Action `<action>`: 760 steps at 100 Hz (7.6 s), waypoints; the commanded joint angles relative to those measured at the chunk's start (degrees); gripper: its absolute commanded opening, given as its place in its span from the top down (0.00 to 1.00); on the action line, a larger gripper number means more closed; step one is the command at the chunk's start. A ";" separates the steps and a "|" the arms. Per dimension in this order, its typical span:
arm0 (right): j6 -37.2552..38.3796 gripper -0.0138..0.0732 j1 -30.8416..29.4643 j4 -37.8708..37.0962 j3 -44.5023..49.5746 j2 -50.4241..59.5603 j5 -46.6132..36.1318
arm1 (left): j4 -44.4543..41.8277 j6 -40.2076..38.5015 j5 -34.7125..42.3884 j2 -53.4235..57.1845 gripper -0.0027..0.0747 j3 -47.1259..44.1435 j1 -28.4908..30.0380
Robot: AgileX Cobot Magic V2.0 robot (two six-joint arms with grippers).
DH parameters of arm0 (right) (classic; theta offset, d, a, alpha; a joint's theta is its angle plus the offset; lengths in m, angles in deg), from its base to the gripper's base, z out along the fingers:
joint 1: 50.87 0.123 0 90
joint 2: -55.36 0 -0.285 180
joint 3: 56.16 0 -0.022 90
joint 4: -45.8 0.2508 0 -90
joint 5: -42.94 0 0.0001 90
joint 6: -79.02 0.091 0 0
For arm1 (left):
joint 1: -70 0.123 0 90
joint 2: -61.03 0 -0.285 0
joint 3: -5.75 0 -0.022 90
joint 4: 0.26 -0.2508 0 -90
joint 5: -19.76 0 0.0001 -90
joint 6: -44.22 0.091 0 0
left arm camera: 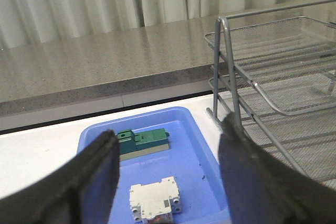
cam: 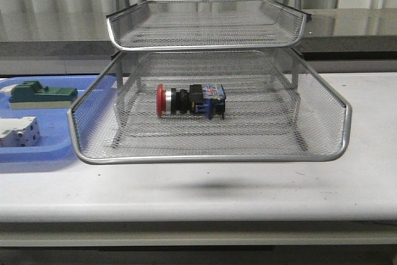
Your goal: Place button on rack with both arms
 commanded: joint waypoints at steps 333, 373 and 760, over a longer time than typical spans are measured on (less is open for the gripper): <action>-47.51 0.91 36.02 27.55 -14.86 -66.37 -37.53 | 0.96 -0.41 4.64 -0.37 0.99 1.55 -0.51; -47.51 0.91 28.25 25.51 -25.09 -70.67 -34.87 | 0.96 -0.41 4.64 -0.37 0.99 1.55 -0.51; 7.31 0.91 8.57 -4.17 40.25 27.06 -55.47 | 0.96 -0.41 4.64 -0.37 0.99 1.55 -0.51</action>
